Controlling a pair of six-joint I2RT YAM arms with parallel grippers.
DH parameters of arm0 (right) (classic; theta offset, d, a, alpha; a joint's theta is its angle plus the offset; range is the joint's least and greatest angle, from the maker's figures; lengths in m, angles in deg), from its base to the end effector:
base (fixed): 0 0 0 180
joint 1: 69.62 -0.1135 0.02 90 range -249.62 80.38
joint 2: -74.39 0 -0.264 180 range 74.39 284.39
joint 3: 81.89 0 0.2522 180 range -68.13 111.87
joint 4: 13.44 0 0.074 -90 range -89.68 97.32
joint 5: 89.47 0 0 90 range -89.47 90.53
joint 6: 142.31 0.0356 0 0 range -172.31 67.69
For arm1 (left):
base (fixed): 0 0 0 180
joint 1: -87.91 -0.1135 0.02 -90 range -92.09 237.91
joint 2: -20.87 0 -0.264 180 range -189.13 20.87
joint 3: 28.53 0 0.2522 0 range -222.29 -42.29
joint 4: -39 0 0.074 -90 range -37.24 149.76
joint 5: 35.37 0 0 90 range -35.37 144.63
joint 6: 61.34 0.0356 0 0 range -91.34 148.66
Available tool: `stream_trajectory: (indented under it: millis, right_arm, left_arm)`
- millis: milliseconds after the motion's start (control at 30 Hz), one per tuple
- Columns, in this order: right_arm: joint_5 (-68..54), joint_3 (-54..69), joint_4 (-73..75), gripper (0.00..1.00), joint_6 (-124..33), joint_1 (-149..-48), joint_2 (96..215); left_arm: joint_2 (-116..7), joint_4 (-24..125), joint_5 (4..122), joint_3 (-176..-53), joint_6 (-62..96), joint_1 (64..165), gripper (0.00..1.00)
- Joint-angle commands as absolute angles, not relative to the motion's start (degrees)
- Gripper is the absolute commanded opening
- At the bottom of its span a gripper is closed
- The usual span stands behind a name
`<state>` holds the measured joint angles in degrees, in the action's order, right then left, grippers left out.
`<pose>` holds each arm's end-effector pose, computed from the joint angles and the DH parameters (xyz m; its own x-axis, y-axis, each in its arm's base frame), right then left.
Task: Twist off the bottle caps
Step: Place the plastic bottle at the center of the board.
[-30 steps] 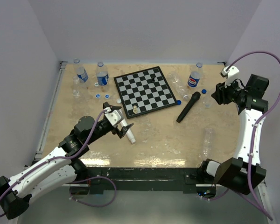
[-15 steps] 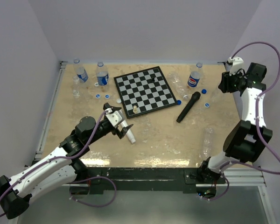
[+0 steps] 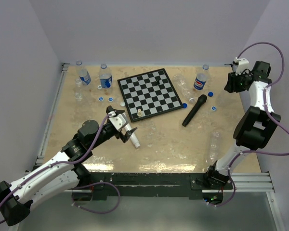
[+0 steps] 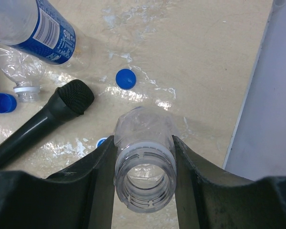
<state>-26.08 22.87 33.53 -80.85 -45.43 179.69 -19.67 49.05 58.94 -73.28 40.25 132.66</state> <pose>0.3836 -0.1548 0.2877 -0.6341 -0.1834 -0.7512 -0.2420 0.9697 -0.0326 0.1258 -0.1285 0.2925 0.0809 0.2019 -0.9761 0.7542 0.6278 0.1924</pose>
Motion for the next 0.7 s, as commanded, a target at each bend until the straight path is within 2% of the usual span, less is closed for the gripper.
stream_trajectory:
  millis: [0,100,300,600,633,667]
  right_arm:
    - [-26.36,25.74,34.95,0.42,-81.84,-45.09,179.16]
    - [-26.54,25.3,34.86,0.48,-82.11,-45.18,179.16]
    - [-26.98,24.42,34.6,0.7,-82.46,-45.18,177.75]
    - [-26.63,24.42,34.51,0.81,-82.28,-45.18,176.17]
    - [-26.63,24.42,34.6,0.98,-82.46,-45.18,175.91]
    - [-26.8,24.42,34.86,0.98,-82.63,-45.18,175.47]
  left_arm:
    - [-19.48,46.69,58.23,-72.88,40.96,132.38,1.0]
    - [-19.56,46.69,58.23,-72.97,41.05,132.38,1.0]
    - [-19.56,46.69,58.05,-72.88,41.14,132.38,1.0]
    - [-19.12,46.78,58.05,-72.97,41.23,132.29,1.0]
    - [-19.21,46.78,58.05,-72.88,41.14,132.38,1.0]
    - [-19.12,46.78,58.05,-72.97,41.14,132.29,1.0]
